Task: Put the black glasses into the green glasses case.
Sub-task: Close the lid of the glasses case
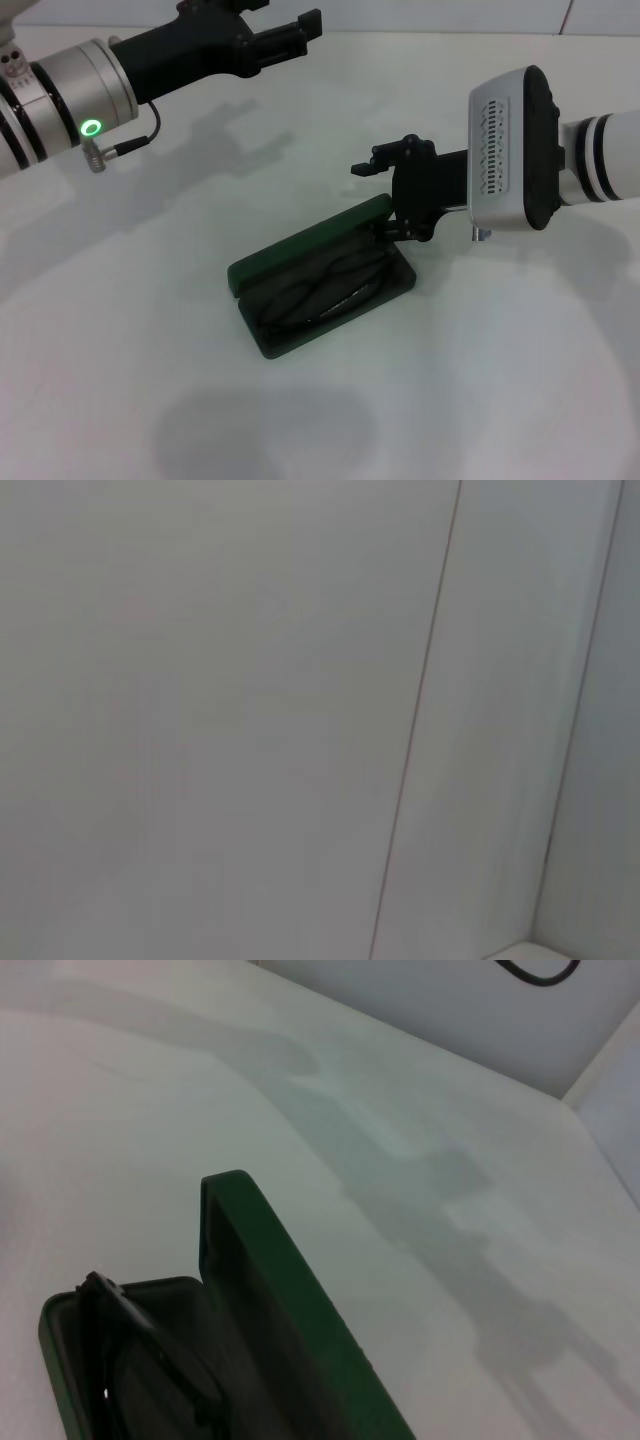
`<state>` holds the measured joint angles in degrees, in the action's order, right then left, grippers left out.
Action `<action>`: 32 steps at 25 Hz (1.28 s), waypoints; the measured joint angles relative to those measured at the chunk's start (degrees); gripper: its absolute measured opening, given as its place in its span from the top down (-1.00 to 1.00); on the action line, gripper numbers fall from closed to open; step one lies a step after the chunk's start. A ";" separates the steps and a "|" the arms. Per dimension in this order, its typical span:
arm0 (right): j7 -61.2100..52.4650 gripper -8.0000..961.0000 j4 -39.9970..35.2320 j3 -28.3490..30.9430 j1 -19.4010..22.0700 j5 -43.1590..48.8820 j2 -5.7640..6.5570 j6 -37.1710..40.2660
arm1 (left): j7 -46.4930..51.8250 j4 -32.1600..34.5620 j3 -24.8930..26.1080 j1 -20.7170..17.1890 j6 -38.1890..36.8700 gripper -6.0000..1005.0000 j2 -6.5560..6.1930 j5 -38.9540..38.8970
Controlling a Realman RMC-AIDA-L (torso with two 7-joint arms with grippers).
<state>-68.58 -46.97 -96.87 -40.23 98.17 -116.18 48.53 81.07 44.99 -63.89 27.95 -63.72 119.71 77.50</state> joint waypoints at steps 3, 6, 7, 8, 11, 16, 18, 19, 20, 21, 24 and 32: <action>-0.01 -0.46 -0.08 -0.05 0.01 -0.17 -0.01 0.12 | -0.47 -0.08 0.00 -0.12 0.00 -0.73 0.00 -0.35; -0.03 -0.44 -0.28 0.08 0.34 -0.21 -0.01 0.19 | -0.85 -0.08 -0.01 -0.22 0.01 -0.72 -0.03 -0.38; -0.04 -0.28 -0.33 0.22 0.47 -0.31 -0.01 -0.04 | -1.03 -0.08 -0.01 -0.22 0.03 -0.72 -0.04 -0.38; -0.04 -0.12 -0.35 0.33 0.67 -0.76 -0.01 -0.52 | -1.21 -0.14 0.00 -0.17 0.08 -0.71 -0.04 -0.40; 0.07 0.23 -0.52 0.42 1.41 -2.21 -0.02 -2.17 | -1.37 -0.59 -0.01 0.14 0.17 -0.70 -0.03 -0.42; 0.60 0.57 -2.14 -0.25 3.54 -3.96 -0.01 -7.23 | -1.80 -1.45 -0.01 0.72 0.52 -0.69 -0.02 -0.43; 0.63 0.61 -2.35 -0.55 3.77 -4.01 -0.01 -7.84 | -1.97 -1.48 -0.01 0.86 0.56 -0.68 0.02 -0.43; 0.64 0.64 -2.41 -0.65 3.86 -4.04 -0.01 -7.92 | -2.01 -1.49 -0.01 0.93 0.56 -0.68 0.02 -0.43; 0.64 0.66 -2.62 -0.66 4.08 -4.17 -0.01 -8.15 | -2.09 -1.50 -0.01 0.99 0.58 -0.67 0.02 -0.43; 0.66 0.66 -2.93 -0.72 4.37 -4.47 -0.02 -8.60 | -2.25 -1.54 -0.01 1.06 0.59 -0.67 0.02 -0.43; 0.77 0.66 -4.48 -1.65 5.81 -6.51 -0.01 -12.50 | -2.78 -1.98 -0.01 1.28 0.67 -0.66 0.05 -0.43; 0.89 0.66 -5.85 -9.72 7.38 -14.67 -0.01 -25.88 | -2.29 -3.92 0.08 1.93 0.80 -0.63 0.05 -1.66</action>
<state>-67.69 -52.83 -106.59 -32.85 83.51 -116.19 22.65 78.79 41.08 -63.81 29.89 -62.92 119.76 75.84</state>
